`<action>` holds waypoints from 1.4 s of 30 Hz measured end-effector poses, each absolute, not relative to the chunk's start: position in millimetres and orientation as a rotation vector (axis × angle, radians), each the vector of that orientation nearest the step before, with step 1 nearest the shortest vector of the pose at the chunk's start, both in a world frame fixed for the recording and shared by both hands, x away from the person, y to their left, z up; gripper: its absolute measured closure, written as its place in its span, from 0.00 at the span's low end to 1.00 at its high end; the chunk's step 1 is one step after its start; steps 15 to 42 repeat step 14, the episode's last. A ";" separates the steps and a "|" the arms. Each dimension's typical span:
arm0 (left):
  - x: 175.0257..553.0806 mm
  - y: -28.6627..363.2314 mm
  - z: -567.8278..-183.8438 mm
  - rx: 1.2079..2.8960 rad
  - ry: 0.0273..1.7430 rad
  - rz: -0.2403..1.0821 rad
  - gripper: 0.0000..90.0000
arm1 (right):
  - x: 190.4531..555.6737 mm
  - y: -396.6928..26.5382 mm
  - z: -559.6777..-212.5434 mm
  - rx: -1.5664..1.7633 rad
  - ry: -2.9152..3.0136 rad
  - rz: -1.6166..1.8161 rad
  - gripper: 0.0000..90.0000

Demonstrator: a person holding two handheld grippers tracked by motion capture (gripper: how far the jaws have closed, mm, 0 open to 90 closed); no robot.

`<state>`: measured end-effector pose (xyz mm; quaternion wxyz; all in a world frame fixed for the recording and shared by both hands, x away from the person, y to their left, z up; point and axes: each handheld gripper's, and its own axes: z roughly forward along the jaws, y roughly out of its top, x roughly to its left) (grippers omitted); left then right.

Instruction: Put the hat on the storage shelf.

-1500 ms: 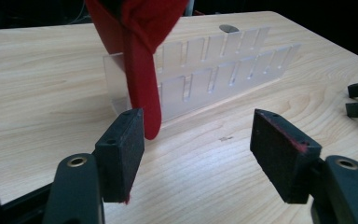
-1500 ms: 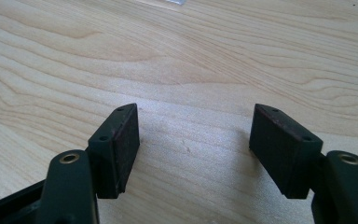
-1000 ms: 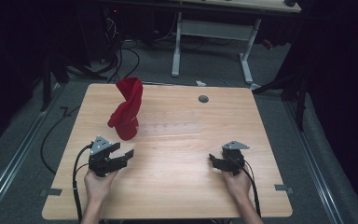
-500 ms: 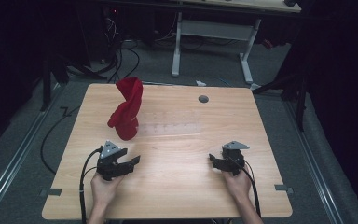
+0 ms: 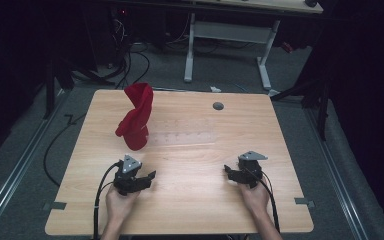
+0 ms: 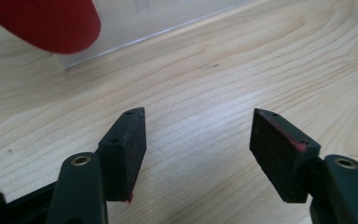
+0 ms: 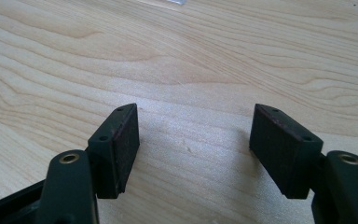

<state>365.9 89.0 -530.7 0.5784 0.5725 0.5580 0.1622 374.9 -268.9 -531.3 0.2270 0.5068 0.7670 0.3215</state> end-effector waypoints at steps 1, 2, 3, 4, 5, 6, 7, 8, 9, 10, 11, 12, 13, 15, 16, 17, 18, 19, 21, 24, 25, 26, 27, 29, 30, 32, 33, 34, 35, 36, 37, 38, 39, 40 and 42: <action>366.9 87.6 -533.4 1.343 1.311 0.394 0.40 | 374.9 -268.9 -531.3 1.396 2.114 0.886 0.37; 368.2 85.9 -537.6 1.359 1.314 0.416 0.40 | 374.8 -268.8 -531.3 1.398 2.114 0.885 0.37; 368.2 85.9 -537.6 1.359 1.314 0.416 0.40 | 374.8 -268.8 -531.3 1.398 2.114 0.885 0.37; 369.1 84.8 -540.7 1.370 1.317 0.435 0.40 | 374.8 -268.8 -531.3 1.399 2.113 0.885 0.37; 370.4 83.2 -546.0 1.394 1.325 0.463 0.40 | 374.8 -268.8 -531.2 1.399 2.114 0.885 0.37; 370.4 83.2 -546.0 1.394 1.325 0.463 0.40 | 374.8 -268.8 -531.2 1.399 2.114 0.885 0.37; 371.0 83.0 -546.2 1.400 1.331 0.460 0.38 | 374.8 -268.8 -531.3 1.399 2.114 0.885 0.37; 371.0 83.0 -546.2 1.400 1.331 0.460 0.38 | 374.8 -268.8 -531.3 1.399 2.114 0.885 0.37; 371.3 83.6 -546.4 1.400 1.336 0.454 0.38 | 374.8 -268.8 -531.3 1.399 2.114 0.886 0.37; 371.3 83.6 -546.4 1.400 1.336 0.454 0.37 | 374.8 -268.8 -531.3 1.399 2.114 0.886 0.37; 371.9 83.9 -546.1 1.391 1.345 0.441 0.37 | 374.8 -268.8 -531.3 1.399 2.114 0.885 0.37; 371.8 83.9 -546.1 1.393 1.344 0.440 0.35 | 374.8 -268.7 -531.3 1.399 2.114 0.886 0.37; 371.6 83.7 -546.2 1.399 1.342 0.442 0.35 | 374.8 -268.7 -531.3 1.399 2.114 0.886 0.37; 371.6 83.8 -546.2 1.401 1.341 0.440 0.35 | 374.8 -268.8 -531.3 1.399 2.114 0.885 0.37; 371.6 83.8 -546.2 1.401 1.341 0.440 0.35 | 374.8 -268.8 -531.3 1.399 2.114 0.885 0.37; 371.6 83.8 -546.2 1.401 1.341 0.440 0.35 | 374.8 -268.8 -531.3 1.399 2.114 0.885 0.37; 371.6 83.8 -546.2 1.401 1.341 0.440 0.35 | 374.8 -268.8 -531.3 1.399 2.114 0.885 0.37; 371.6 83.8 -546.2 1.401 1.341 0.440 0.35 | 374.8 -268.8 -531.3 1.399 2.114 0.885 0.37; 371.6 83.8 -546.2 1.401 1.341 0.440 0.35 | 374.8 -268.8 -531.3 1.399 2.114 0.885 0.37; 371.6 83.8 -546.2 1.401 1.341 0.440 0.35 | 374.8 -268.8 -531.3 1.399 2.114 0.885 0.37; 371.6 83.8 -546.2 1.401 1.341 0.440 0.35 | 374.8 -268.8 -531.3 1.399 2.114 0.885 0.37; 371.6 83.8 -546.2 1.401 1.341 0.440 0.35 | 374.8 -268.8 -531.3 1.399 2.114 0.885 0.37; 371.6 83.8 -546.2 1.401 1.341 0.440 0.35 | 374.8 -268.8 -531.3 1.399 2.114 0.885 0.37; 371.6 83.8 -546.2 1.401 1.341 0.440 0.35 | 374.8 -268.8 -531.3 1.399 2.114 0.885 0.37; 371.6 83.8 -546.2 1.401 1.341 0.440 0.35 | 374.8 -268.8 -531.3 1.399 2.114 0.885 0.37; 371.6 83.8 -546.2 1.401 1.341 0.440 0.35 | 374.8 -268.8 -531.3 1.399 2.114 0.885 0.37; 371.6 83.8 -546.2 1.401 1.341 0.440 0.35 | 374.8 -268.8 -531.3 1.399 2.114 0.885 0.37; 371.6 83.8 -546.2 1.401 1.341 0.440 0.35 | 374.8 -268.8 -531.3 1.399 2.114 0.885 0.37; 371.6 83.8 -546.2 1.401 1.341 0.440 0.35 | 374.8 -268.8 -531.3 1.399 2.114 0.885 0.37; 371.6 83.8 -546.2 1.401 1.341 0.440 0.35 | 374.8 -268.8 -531.3 1.399 2.114 0.885 0.37; 371.6 83.8 -546.2 1.401 1.341 0.440 0.35 | 374.8 -268.8 -531.3 1.399 2.114 0.885 0.37; 371.6 83.8 -546.2 1.401 1.341 0.440 0.35 | 374.8 -268.8 -531.3 1.399 2.114 0.885 0.37; 371.6 83.8 -546.2 1.401 1.341 0.440 0.35 | 374.8 -268.8 -531.3 1.399 2.114 0.885 0.37; 371.6 83.8 -546.2 1.401 1.341 0.440 0.35 | 374.8 -268.8 -531.3 1.399 2.114 0.885 0.37; 371.6 83.8 -546.2 1.401 1.341 0.440 0.35 | 374.8 -268.8 -531.3 1.399 2.114 0.885 0.37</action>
